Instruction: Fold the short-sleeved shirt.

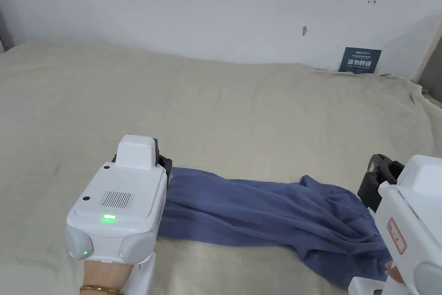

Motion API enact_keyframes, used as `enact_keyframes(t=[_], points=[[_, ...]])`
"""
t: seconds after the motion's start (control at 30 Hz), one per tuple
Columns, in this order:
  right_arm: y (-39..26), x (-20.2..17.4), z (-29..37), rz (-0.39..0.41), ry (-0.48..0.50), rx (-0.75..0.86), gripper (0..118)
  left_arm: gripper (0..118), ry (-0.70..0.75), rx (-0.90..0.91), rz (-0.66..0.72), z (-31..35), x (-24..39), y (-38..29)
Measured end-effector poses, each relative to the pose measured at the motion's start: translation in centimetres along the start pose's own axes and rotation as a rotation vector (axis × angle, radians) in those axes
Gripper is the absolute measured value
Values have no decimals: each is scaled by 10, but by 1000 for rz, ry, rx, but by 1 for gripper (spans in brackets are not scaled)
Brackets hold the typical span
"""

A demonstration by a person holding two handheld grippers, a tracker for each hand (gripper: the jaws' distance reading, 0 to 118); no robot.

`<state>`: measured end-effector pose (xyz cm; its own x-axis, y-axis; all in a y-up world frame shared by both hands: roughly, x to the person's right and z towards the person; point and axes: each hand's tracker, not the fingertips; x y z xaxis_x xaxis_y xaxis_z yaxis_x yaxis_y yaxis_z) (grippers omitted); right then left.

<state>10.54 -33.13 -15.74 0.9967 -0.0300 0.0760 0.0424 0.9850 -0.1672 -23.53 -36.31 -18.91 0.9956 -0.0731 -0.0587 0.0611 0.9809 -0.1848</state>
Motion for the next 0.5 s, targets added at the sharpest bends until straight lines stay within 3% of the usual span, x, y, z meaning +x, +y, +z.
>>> enact_keyframes(t=[0.5], points=[[-10, -3, 5, 10, 1, -36, 0, 0, -9, -34, 39, 12, 1, -9]])
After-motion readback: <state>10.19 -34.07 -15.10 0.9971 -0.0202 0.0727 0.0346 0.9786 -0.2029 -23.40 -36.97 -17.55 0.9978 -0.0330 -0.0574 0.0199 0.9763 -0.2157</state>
